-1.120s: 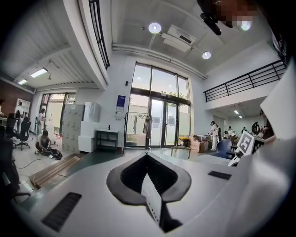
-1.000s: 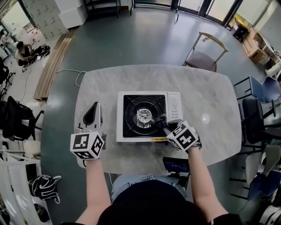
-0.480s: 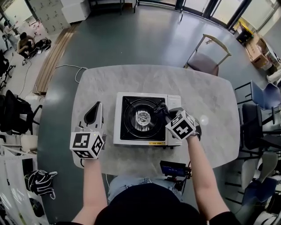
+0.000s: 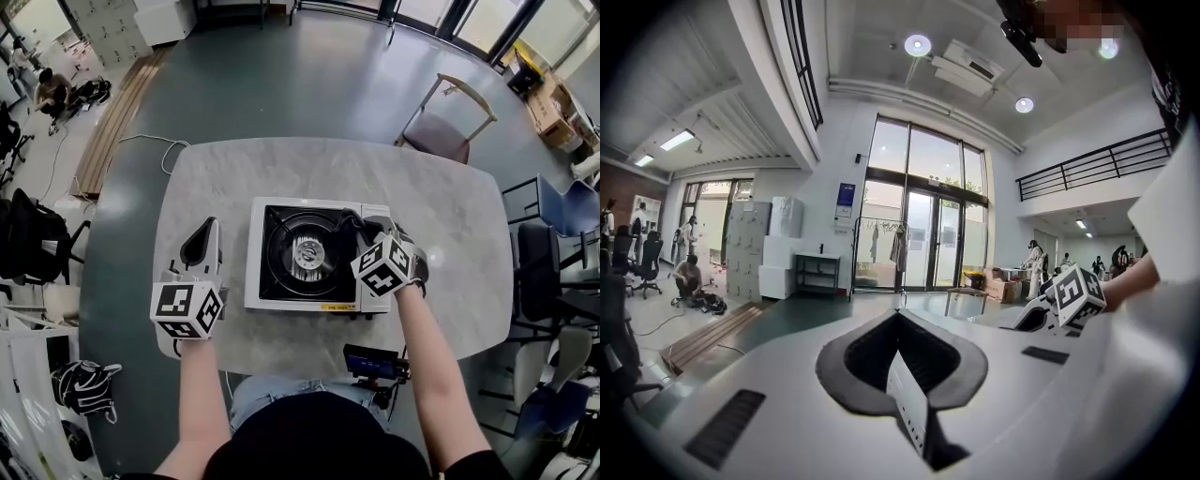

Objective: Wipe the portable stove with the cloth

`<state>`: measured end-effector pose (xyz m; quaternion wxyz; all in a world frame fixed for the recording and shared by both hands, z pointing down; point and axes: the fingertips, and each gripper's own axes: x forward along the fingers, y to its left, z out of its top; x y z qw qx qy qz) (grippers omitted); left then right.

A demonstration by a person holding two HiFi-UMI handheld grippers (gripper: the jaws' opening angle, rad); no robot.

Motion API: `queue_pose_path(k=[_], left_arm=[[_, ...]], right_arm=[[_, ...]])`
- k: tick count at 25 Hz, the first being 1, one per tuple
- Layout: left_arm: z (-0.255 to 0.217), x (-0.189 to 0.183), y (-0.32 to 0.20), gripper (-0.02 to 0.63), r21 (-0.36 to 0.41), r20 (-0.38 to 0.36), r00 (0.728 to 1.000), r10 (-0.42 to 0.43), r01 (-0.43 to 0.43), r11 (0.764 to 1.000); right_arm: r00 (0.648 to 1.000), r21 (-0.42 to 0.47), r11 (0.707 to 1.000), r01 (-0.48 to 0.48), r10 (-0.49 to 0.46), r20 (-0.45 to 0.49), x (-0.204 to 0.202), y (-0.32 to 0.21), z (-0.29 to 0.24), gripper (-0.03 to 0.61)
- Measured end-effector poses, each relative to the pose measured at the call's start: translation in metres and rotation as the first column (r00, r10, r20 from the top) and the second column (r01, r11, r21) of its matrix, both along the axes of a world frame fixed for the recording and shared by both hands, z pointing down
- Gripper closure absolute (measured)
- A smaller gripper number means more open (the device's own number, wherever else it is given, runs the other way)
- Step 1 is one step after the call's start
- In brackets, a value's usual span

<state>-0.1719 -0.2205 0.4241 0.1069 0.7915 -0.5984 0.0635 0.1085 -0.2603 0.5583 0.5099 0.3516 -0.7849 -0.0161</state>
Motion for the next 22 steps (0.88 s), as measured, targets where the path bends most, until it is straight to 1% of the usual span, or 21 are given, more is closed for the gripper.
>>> queue_pose_path(k=[3, 6, 10, 12, 13, 14, 15, 16, 17, 18, 19, 20, 22], left_arm=[[0.0, 0.001, 0.0, 0.603, 0.004, -0.009, 1.0, 0.006, -0.005, 1.0], [-0.001, -0.001, 0.001, 0.603, 0.01, -0.017, 1.0, 0.006, -0.005, 1.0], [-0.001, -0.008, 0.003, 0.603, 0.012, -0.025, 1.0, -0.004, 0.005, 1.0], [-0.001, -0.012, 0.005, 0.603, 0.013, -0.031, 0.999, -0.018, 0.018, 1.0], [-0.001, -0.014, 0.006, 0.603, 0.014, -0.034, 0.999, -0.025, 0.025, 1.0], [-0.001, -0.016, 0.007, 0.603, 0.014, -0.037, 0.999, -0.031, 0.032, 0.999], [-0.001, -0.018, 0.008, 0.603, 0.015, -0.04, 0.999, -0.037, 0.037, 0.999], [0.0, -0.02, 0.008, 0.603, 0.014, -0.042, 0.998, -0.041, 0.041, 0.999], [0.001, -0.022, 0.009, 0.603, 0.014, -0.043, 0.998, -0.044, 0.045, 0.999], [0.002, -0.024, 0.009, 0.603, 0.012, -0.044, 0.998, -0.047, 0.047, 0.999], [0.003, -0.026, 0.01, 0.603, 0.011, -0.044, 0.998, -0.05, 0.051, 0.999], [0.004, -0.028, 0.011, 0.603, 0.009, -0.045, 0.997, -0.055, 0.056, 0.998], [0.005, -0.032, 0.013, 0.603, 0.004, -0.046, 0.997, -0.068, 0.068, 0.998]], right_arm=[[0.999, 0.009, 0.999, -0.04, 0.04, 0.013, 0.005, -0.004, -0.015, 0.511], [0.996, 0.045, 0.996, -0.073, 0.071, 0.045, 0.007, -0.02, -0.042, 0.511], [0.991, 0.053, 0.997, -0.058, 0.051, 0.123, -0.004, -0.042, -0.075, 0.511], [0.98, 0.036, 0.998, -0.053, 0.045, 0.192, -0.014, -0.052, -0.087, 0.511], [0.968, 0.014, 0.998, -0.068, 0.063, 0.244, -0.017, -0.057, -0.09, 0.511], [0.947, -0.024, 0.995, -0.097, 0.1, 0.305, -0.02, -0.062, -0.091, 0.511], [0.916, -0.075, 0.988, -0.132, 0.151, 0.371, -0.023, -0.066, -0.09, 0.511], [0.878, -0.13, 0.977, -0.167, 0.208, 0.431, -0.027, -0.07, -0.089, 0.511], [0.84, -0.177, 0.964, -0.199, 0.261, 0.476, -0.03, -0.074, -0.087, 0.511], [0.81, -0.207, 0.952, -0.227, 0.303, 0.502, -0.032, -0.079, -0.083, 0.511], [0.794, -0.219, 0.943, -0.252, 0.331, 0.51, -0.032, -0.083, -0.079, 0.511], [0.791, -0.214, 0.938, -0.274, 0.346, 0.505, -0.031, -0.087, -0.075, 0.511], [0.802, -0.183, 0.935, -0.304, 0.355, 0.481, -0.03, -0.095, -0.065, 0.511]])
